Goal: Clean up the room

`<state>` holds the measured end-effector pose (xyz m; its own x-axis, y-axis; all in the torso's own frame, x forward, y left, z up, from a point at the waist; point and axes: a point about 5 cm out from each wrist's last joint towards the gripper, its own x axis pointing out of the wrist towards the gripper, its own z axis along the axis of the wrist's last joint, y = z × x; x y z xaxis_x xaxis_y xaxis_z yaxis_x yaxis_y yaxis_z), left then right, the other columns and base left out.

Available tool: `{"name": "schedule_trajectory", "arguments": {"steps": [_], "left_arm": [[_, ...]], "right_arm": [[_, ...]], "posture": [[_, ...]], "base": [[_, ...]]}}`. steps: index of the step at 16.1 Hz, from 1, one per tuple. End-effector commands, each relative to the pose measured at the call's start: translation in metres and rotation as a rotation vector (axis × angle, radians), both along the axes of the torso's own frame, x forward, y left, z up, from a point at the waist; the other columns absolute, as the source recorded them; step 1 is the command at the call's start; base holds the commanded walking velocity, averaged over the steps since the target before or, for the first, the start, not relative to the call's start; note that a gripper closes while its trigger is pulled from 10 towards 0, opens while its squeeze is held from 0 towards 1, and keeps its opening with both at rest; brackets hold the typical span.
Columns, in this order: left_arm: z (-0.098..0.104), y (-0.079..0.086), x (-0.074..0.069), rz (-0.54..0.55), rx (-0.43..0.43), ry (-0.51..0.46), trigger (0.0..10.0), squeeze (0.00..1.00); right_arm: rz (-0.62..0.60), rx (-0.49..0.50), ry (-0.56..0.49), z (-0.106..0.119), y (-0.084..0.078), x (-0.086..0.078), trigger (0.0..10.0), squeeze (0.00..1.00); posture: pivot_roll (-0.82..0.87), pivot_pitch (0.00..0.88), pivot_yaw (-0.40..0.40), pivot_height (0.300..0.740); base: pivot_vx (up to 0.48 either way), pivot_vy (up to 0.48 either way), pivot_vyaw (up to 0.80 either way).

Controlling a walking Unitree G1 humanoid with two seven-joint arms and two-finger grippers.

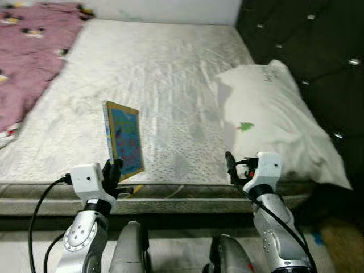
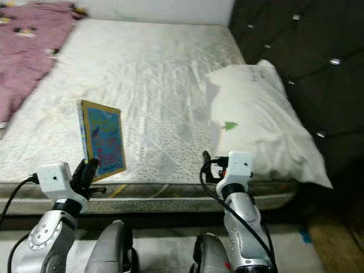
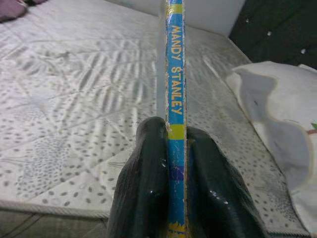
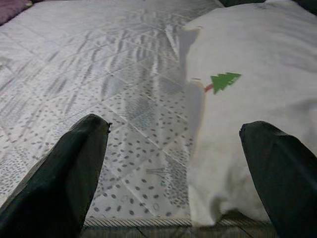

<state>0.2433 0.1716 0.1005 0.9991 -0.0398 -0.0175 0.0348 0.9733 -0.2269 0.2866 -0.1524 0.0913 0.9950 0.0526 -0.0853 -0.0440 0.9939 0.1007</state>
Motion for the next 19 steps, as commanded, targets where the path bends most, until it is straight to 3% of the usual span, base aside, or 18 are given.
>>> {"name": "schedule_trajectory", "arguments": {"steps": [1,10,19], "left_arm": [[0.0111,0.0000,0.0032,-0.001,0.007,-0.059,10.0,0.00],[0.0129,0.0029,0.0049,0.014,0.026,-0.076,10.0,0.00],[0.0135,-0.0021,0.0076,-0.020,0.009,-0.089,10.0,0.00]], "right_arm": [[-0.010,0.000,0.010,-0.0006,-0.0034,-0.0009,10.0,0.00],[-0.003,-0.006,0.027,-0.0038,-0.0023,0.0000,10.0,0.00],[0.007,-0.017,0.020,-0.0036,-0.0024,0.0041,10.0,0.00]], "posture": [[0.00,0.145,-0.027,0.627],[0.00,0.153,-0.028,0.590],[0.00,0.140,-0.034,0.590]], "base": [[0.000,0.000,0.00],[0.000,0.000,0.00],[0.382,0.000,0.00]]}}
